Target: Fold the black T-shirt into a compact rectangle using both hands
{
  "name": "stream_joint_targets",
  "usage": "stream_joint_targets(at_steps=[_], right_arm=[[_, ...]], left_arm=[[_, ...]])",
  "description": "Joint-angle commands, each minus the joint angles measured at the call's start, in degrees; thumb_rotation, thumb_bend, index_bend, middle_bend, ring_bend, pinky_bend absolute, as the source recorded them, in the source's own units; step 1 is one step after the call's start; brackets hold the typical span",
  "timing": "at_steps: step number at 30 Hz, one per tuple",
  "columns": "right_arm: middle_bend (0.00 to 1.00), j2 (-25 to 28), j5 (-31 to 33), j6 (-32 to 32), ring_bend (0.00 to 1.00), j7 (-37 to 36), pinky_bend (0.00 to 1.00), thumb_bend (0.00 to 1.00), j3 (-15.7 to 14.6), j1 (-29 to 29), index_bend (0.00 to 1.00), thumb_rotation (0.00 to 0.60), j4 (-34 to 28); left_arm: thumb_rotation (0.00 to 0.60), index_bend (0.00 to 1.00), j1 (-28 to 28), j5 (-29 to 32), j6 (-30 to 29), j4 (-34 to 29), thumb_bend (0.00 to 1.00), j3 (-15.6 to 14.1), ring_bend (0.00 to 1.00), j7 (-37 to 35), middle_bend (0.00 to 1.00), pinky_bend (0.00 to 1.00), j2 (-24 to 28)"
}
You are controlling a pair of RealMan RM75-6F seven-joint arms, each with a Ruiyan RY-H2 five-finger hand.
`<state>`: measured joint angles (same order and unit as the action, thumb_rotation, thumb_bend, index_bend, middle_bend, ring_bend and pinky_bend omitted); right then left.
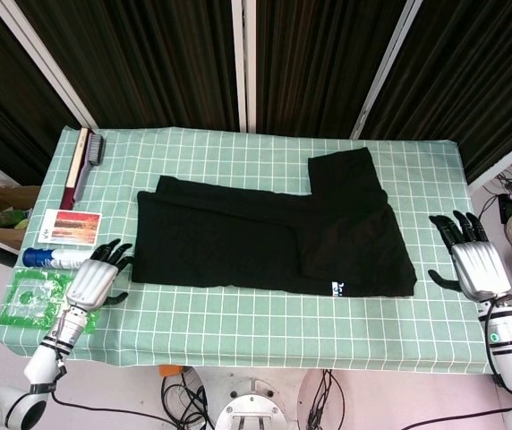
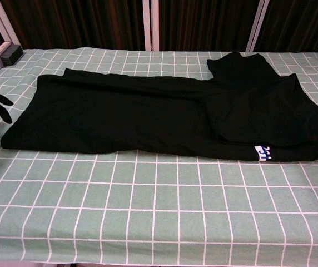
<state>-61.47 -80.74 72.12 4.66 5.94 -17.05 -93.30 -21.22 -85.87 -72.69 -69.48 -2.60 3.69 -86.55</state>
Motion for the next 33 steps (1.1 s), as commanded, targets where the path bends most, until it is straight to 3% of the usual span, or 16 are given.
stream_joint_targets(at_steps=[1, 13, 20, 25, 31, 33], right_arm=[[0.15, -0.4, -0.2, 0.1, 0.0, -0.4, 0.06, 0.17, -0.2, 0.2, 0.12, 0.6, 0.4], [0.16, -1.6, 0.3, -0.6, 0.0, -2.8, 0.06, 0.18, -0.3, 0.2, 0.12, 0.6, 2.3], [0.15, -1.7, 0.3, -0.9, 0.0, -5.3, 0.06, 0.29, -0.7, 0.7, 0.15, 0.6, 3.5], [0.15, -1.8, -0.4, -0.9, 0.0, -6.2, 0.06, 0.35, -1.9, 1.5, 0.15, 0.6, 4.0], [0.17, -3.6, -3.2, -0.4, 0.0, -7.3, 0.06, 0.36, -4.6, 2.9, 0.2, 0.6, 6.1], [0.18, -5.4, -4.3, -1.0, 0.0, -7.3, 0.06, 0.3, -6.1, 3.3, 0.23, 0.6, 8.0]], left_arm=[[0.6, 0.35, -0.1, -1.2, -1.2, 2.3, 0.13, 0.8, 0.07, -0.6, 0.16, 0.18, -2.3], [0.6, 0.42, -2.8, -3.0, 0.8, 8.9, 0.14, 2.0, 0.08, -1.0, 0.17, 0.18, -8.2], [0.6, 0.51, -3.9, -3.4, 1.2, 14.1, 0.3, 2.7, 0.1, -3.8, 0.21, 0.18, -11.6], [0.6, 0.58, -3.7, -4.7, -2.1, 17.0, 0.44, 3.0, 0.14, -7.7, 0.27, 0.19, -13.7], [0.6, 0.6, -3.1, -5.0, -3.7, 20.2, 0.45, 2.9, 0.15, -11.0, 0.29, 0.19, -15.7], [0.6, 0.6, -2.9, -5.2, -4.3, 20.9, 0.46, 2.9, 0.15, -12.0, 0.29, 0.19, -16.1]])
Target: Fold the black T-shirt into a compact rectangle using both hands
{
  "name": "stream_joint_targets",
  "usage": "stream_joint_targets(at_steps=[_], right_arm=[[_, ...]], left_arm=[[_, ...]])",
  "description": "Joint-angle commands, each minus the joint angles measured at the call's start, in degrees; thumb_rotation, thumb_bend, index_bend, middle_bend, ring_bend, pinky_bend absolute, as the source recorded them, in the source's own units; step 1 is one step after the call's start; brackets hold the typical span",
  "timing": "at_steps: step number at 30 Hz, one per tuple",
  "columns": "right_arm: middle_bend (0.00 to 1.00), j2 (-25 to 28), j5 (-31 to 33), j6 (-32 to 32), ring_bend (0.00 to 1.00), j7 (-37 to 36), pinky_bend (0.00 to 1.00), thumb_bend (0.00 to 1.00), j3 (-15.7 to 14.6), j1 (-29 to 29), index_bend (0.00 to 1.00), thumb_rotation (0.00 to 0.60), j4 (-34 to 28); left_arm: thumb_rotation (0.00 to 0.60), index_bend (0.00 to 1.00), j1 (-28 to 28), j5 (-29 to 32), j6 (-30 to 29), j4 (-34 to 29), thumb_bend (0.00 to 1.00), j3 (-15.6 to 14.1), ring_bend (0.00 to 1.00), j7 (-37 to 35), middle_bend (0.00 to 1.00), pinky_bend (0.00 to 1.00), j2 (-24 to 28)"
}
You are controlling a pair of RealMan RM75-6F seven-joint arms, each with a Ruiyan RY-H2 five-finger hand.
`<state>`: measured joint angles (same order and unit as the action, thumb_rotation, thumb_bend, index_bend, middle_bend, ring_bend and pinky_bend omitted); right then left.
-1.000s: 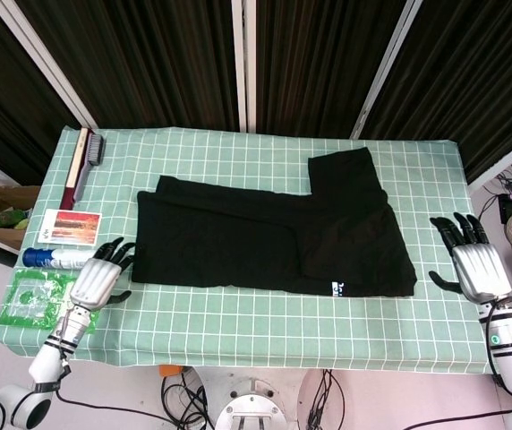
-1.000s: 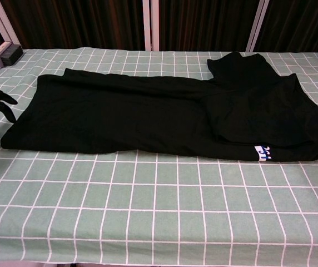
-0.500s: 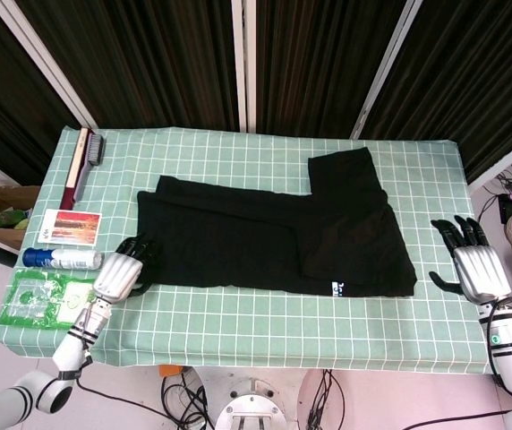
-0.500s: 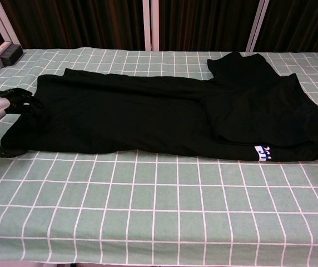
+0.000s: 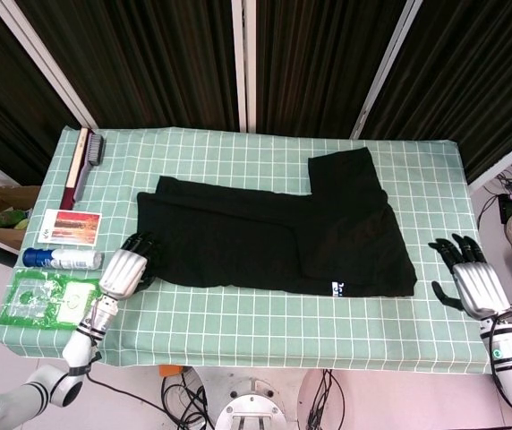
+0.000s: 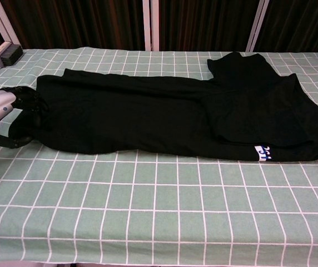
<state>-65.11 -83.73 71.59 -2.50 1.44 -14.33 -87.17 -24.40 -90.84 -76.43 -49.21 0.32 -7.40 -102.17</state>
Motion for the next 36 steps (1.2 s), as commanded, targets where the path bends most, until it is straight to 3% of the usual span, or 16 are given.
stream_joint_targets(at_steps=[1, 5, 12, 19, 22, 26, 36], right_arm=[[0.18, -3.1, -1.9, -0.8, 0.0, -0.2, 0.07, 0.24, -2.3, 0.7, 0.25, 0.6, 3.3], [0.2, -8.1, -2.8, -1.8, 0.0, 0.9, 0.08, 0.15, -3.2, 0.6, 0.3, 0.6, 9.2], [0.21, -17.0, -5.3, -0.7, 0.0, -0.5, 0.08, 0.18, -2.1, -1.2, 0.34, 0.6, 20.8], [0.25, -23.5, -7.6, 0.3, 0.05, -5.2, 0.11, 0.34, -2.1, -2.9, 0.42, 0.6, 31.1], [0.3, -25.4, -8.9, 1.6, 0.09, -6.3, 0.14, 0.47, -2.8, -3.0, 0.56, 0.6, 35.4], [0.36, -25.4, -10.1, 3.6, 0.13, -8.2, 0.17, 0.59, -3.9, -2.2, 0.7, 0.6, 38.7], [0.35, -19.3, -12.5, 9.3, 0.13, -7.7, 0.17, 0.59, -7.5, 1.9, 0.7, 0.6, 33.2]], left_arm=[[0.6, 0.6, 0.4, -0.2, -0.7, 0.8, 0.46, -0.1, 0.15, -1.5, 0.29, 0.19, -0.7], [0.6, 0.6, 0.6, -0.2, -0.6, 1.5, 0.47, -0.4, 0.15, -2.3, 0.29, 0.19, -1.2], [0.6, 0.6, 0.8, 0.0, -0.5, 2.5, 0.47, -0.4, 0.15, -3.3, 0.29, 0.19, -1.7], [0.6, 0.59, 0.8, 0.3, -0.3, 3.3, 0.47, -0.3, 0.15, -4.3, 0.28, 0.19, -2.3], [0.6, 0.59, 1.1, 0.4, -0.3, 3.9, 0.47, -0.3, 0.15, -4.8, 0.28, 0.19, -2.5], [0.6, 0.59, 2.0, 0.9, -0.9, 3.9, 0.48, -0.3, 0.15, -5.7, 0.28, 0.19, -2.4], [0.6, 0.59, 9.3, -0.1, -8.6, -2.7, 0.48, -3.5, 0.15, -3.7, 0.28, 0.19, 1.1]])
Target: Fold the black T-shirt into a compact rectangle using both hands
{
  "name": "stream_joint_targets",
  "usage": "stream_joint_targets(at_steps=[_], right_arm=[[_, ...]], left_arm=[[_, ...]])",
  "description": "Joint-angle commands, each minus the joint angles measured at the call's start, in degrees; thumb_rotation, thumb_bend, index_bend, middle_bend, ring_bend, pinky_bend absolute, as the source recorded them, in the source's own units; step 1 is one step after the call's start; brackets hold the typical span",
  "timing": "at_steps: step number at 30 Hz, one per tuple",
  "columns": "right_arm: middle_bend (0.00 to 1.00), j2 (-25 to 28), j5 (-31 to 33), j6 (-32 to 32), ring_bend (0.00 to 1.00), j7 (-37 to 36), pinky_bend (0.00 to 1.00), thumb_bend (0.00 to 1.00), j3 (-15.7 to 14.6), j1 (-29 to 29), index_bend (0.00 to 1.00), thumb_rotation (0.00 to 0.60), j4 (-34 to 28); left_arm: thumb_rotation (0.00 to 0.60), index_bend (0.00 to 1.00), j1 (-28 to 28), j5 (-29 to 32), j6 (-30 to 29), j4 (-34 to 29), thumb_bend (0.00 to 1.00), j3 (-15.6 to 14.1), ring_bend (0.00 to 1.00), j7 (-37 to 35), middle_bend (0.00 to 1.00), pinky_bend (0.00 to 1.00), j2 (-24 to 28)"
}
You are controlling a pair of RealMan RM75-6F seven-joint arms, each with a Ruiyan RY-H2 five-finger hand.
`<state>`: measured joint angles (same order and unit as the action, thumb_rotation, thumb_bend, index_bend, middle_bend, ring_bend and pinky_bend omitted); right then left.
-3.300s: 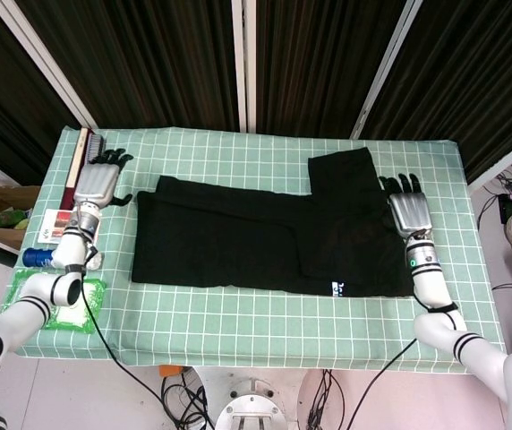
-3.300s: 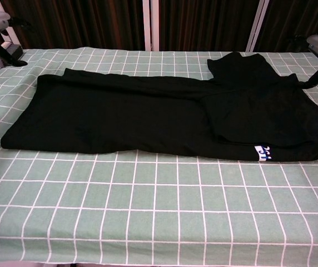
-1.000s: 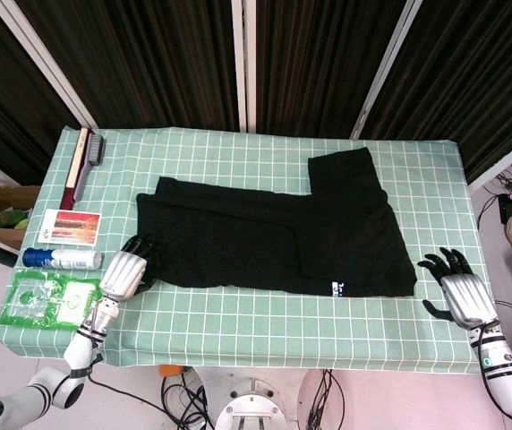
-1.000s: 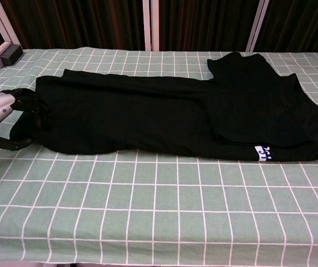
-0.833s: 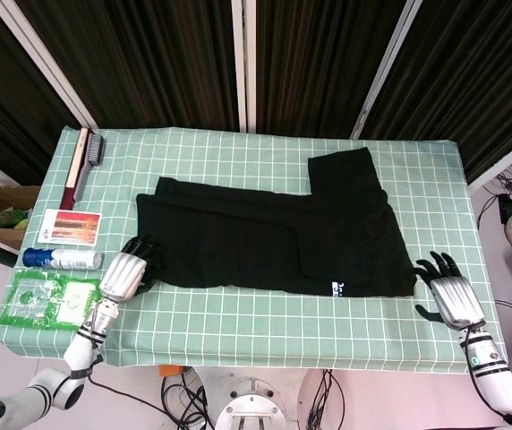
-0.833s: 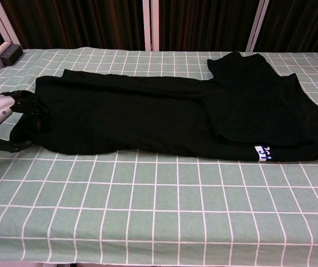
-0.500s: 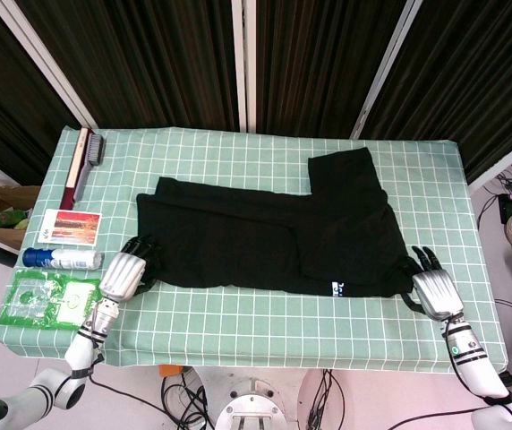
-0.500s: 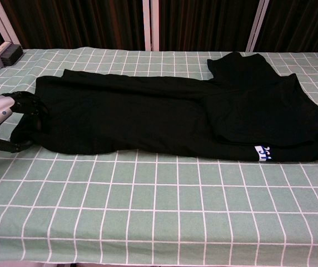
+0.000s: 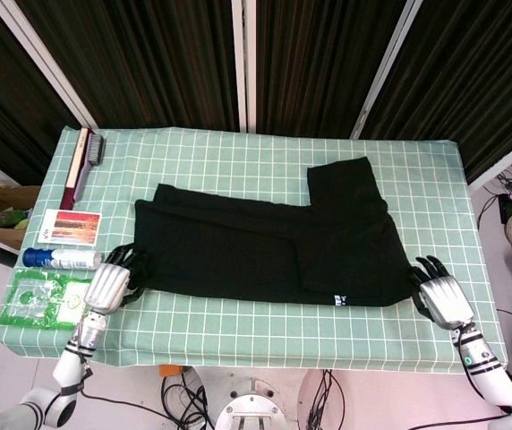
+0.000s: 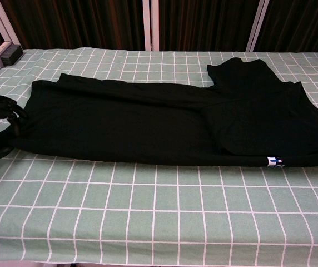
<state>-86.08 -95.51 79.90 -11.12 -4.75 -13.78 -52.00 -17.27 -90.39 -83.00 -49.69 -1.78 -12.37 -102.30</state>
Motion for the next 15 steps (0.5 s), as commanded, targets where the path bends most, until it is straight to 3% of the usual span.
stream_joint_targets(at_steps=[1, 11, 13, 14, 15], right_arm=[[0.35, 2.2, -0.8, 1.3, 0.13, 1.2, 0.17, 0.59, -1.6, 1.9, 0.7, 0.6, -2.6], [0.34, 4.6, -0.9, 3.8, 0.13, 3.3, 0.17, 0.57, -3.8, 6.3, 0.68, 0.6, -7.6], [0.33, 4.8, -1.2, 3.5, 0.13, 4.3, 0.17, 0.51, -4.3, 6.7, 0.65, 0.6, -8.4], [0.31, 4.9, -1.3, 3.2, 0.12, 4.9, 0.15, 0.44, -4.4, 6.8, 0.6, 0.6, -8.8], [0.29, 4.9, -1.2, 3.0, 0.11, 5.2, 0.13, 0.37, -4.5, 6.9, 0.55, 0.6, -9.3]], left_arm=[[0.6, 0.59, 3.0, -0.6, -2.5, -2.9, 0.48, -1.9, 0.15, 1.9, 0.28, 0.19, 1.5], [0.6, 0.59, 9.1, -2.5, -6.3, -6.8, 0.48, -5.9, 0.15, 6.7, 0.27, 0.19, 3.1], [0.6, 0.57, 9.7, -2.7, -6.1, -7.4, 0.48, -6.4, 0.15, 7.2, 0.26, 0.19, 3.5], [0.6, 0.54, 9.8, -2.7, -5.7, -7.7, 0.47, -6.6, 0.14, 7.4, 0.25, 0.19, 3.6], [0.6, 0.46, 9.9, -2.5, -5.1, -8.2, 0.43, -6.7, 0.13, 7.7, 0.22, 0.18, 3.9]])
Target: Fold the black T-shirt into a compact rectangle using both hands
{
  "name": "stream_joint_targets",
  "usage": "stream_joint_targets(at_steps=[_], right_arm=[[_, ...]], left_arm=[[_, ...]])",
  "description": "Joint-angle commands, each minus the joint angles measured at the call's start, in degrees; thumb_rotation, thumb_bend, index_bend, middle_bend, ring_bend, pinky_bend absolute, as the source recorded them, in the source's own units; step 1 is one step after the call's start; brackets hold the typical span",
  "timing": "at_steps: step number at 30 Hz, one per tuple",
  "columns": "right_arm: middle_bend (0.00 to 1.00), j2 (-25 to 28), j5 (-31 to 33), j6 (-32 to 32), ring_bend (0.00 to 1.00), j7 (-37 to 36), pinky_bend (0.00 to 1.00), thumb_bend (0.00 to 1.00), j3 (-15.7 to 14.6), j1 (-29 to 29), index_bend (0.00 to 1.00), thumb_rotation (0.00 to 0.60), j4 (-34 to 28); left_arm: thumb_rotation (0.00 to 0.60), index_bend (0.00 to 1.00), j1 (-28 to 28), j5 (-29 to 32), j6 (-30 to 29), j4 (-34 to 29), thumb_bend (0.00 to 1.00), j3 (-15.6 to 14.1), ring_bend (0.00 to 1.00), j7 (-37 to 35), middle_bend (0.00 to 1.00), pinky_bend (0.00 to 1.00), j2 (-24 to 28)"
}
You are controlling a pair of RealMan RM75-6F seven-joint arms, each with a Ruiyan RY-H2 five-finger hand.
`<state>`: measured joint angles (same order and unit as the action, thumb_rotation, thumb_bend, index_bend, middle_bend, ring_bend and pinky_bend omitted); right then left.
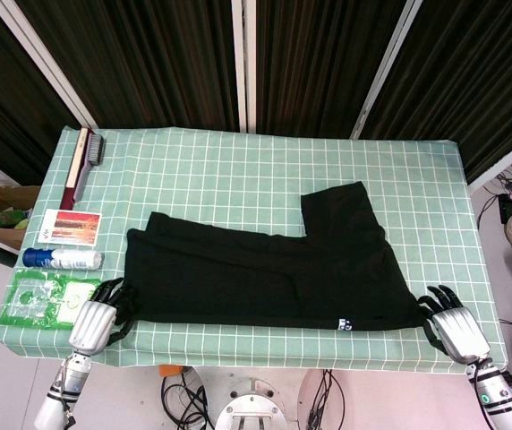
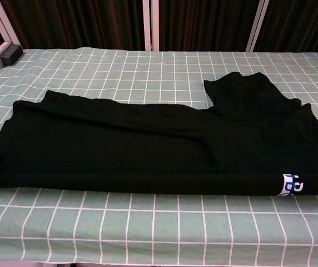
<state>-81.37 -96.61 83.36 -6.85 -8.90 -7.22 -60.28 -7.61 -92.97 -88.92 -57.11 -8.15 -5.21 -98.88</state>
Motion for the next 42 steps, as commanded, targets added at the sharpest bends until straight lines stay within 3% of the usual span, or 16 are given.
stream_joint_targets(at_steps=[1, 3, 4, 7, 11, 14, 17, 21, 25, 30, 36, 42], right_arm=[[0.26, 0.4, -0.1, -0.6, 0.09, 1.1, 0.1, 0.28, -0.4, 0.4, 0.46, 0.6, -1.7], [0.2, 1.0, -0.1, -0.3, 0.03, 1.4, 0.06, 0.12, -0.2, 0.6, 0.26, 0.6, -3.6], [0.18, 1.5, -0.2, 0.2, 0.01, 1.5, 0.04, 0.08, -0.1, 0.6, 0.18, 0.6, -4.5], [0.16, 4.0, -1.3, 2.7, 0.0, 1.9, 0.03, 0.03, 0.5, 0.6, 0.09, 0.6, -7.9], [0.16, 9.4, -2.4, 4.7, 0.0, 1.0, 0.04, 0.03, 3.0, -1.6, 0.08, 0.6, -14.2], [0.2, 12.8, -1.7, 1.2, 0.02, -0.4, 0.1, 0.07, 6.3, -6.2, 0.12, 0.6, -19.0], [0.23, 14.6, 2.8, -7.9, 0.05, -0.5, 0.15, 0.15, 10.8, -12.6, 0.19, 0.6, -21.9], [0.24, 13.1, 11.3, -22.3, 0.05, 2.2, 0.15, 0.26, 17.2, -22.0, 0.25, 0.6, -21.5], [0.25, 7.6, 19.0, -34.3, 0.05, 6.4, 0.15, 0.34, 21.6, -30.7, 0.27, 0.6, -15.0], [0.24, -1.3, 26.5, -45.5, 0.05, 12.2, 0.15, 0.42, 24.2, -40.2, 0.27, 0.6, -2.5], [0.23, -12.1, 32.0, -54.2, 0.05, 16.3, 0.15, 0.43, 24.8, -48.5, 0.27, 0.6, 14.0], [0.23, -19.6, 32.6, -59.8, 0.05, 17.8, 0.15, 0.43, 23.2, -52.9, 0.27, 0.6, 26.5]], left_arm=[[0.6, 0.39, 0.3, 0.1, 1.3, -1.5, 0.39, -0.4, 0.12, 1.0, 0.2, 0.18, 0.8], [0.6, 0.23, 0.2, -0.2, 1.1, -3.0, 0.27, -0.1, 0.09, 1.6, 0.13, 0.18, 1.3], [0.6, 0.19, 0.2, -0.5, 0.7, -3.5, 0.25, 0.1, 0.09, 1.9, 0.13, 0.18, 1.6], [0.6, 0.16, 0.3, -1.2, -0.9, -5.4, 0.23, 0.8, 0.09, 1.9, 0.12, 0.18, 2.9], [0.6, 0.16, 0.1, -1.8, -3.2, -9.7, 0.23, 2.5, 0.09, 2.0, 0.12, 0.18, 6.3], [0.6, 0.16, -0.4, -2.0, -3.9, -13.2, 0.23, 3.7, 0.09, 3.1, 0.12, 0.18, 9.1], [0.6, 0.16, -1.0, -1.9, -3.7, -17.0, 0.23, 4.8, 0.09, 4.5, 0.12, 0.18, 11.7], [0.6, 0.16, -1.5, -1.3, -3.1, -19.8, 0.23, 6.1, 0.09, 6.7, 0.12, 0.18, 13.6], [0.6, 0.16, -1.7, -0.7, -2.4, -22.0, 0.23, 6.8, 0.09, 8.0, 0.12, 0.18, 14.8], [0.6, 0.16, -1.6, 0.4, -1.2, -23.1, 0.23, 7.3, 0.09, 8.9, 0.13, 0.18, 15.3], [0.6, 0.16, -1.1, 2.0, -0.4, -23.2, 0.23, 7.8, 0.09, 8.8, 0.12, 0.18, 15.3], [0.6, 0.16, -0.1, 3.6, -0.1, -23.0, 0.23, 8.3, 0.09, 7.7, 0.12, 0.18, 15.5]])
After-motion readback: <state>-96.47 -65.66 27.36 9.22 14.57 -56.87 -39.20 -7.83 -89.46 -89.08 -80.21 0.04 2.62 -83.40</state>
